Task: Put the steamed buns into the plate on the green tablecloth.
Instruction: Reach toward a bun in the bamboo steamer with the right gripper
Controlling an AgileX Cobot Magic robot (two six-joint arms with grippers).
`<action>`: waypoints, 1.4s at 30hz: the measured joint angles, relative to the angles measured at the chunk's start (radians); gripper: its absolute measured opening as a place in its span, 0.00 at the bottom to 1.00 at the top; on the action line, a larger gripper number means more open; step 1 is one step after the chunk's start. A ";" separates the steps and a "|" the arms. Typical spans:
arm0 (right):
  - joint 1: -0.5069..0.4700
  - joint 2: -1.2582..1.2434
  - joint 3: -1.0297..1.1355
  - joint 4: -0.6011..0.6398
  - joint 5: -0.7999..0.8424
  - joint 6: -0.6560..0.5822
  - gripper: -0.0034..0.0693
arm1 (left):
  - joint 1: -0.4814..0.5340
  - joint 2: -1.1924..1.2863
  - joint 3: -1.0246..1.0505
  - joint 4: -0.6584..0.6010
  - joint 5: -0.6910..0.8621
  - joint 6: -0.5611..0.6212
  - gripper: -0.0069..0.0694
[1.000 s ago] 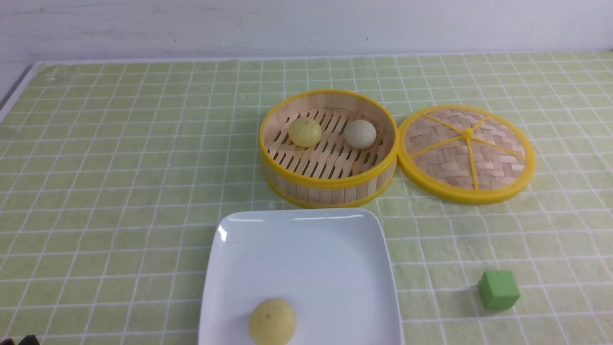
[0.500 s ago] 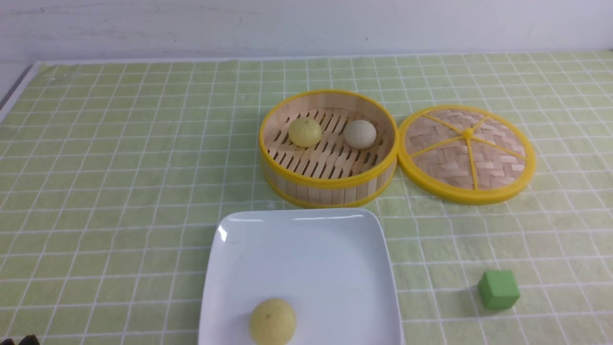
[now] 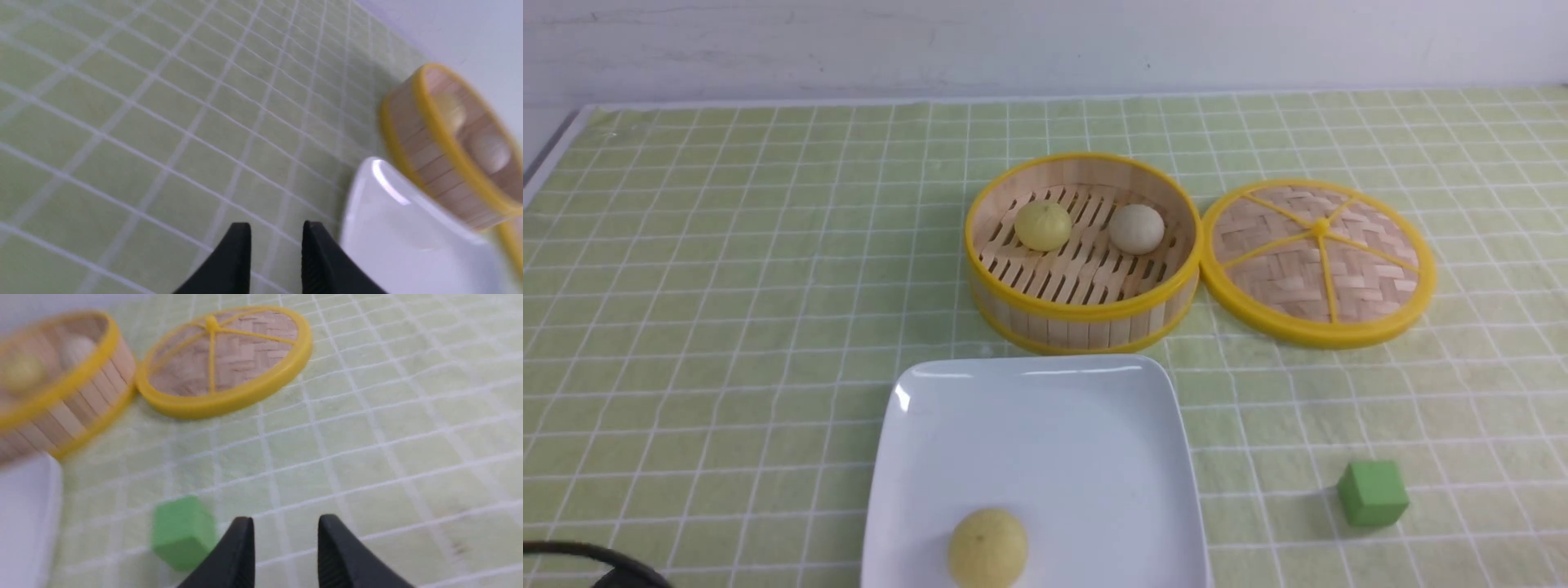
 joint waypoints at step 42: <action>0.084 0.967 -0.756 0.230 0.697 -0.530 0.06 | 0.001 0.849 -0.670 0.040 0.593 0.355 0.09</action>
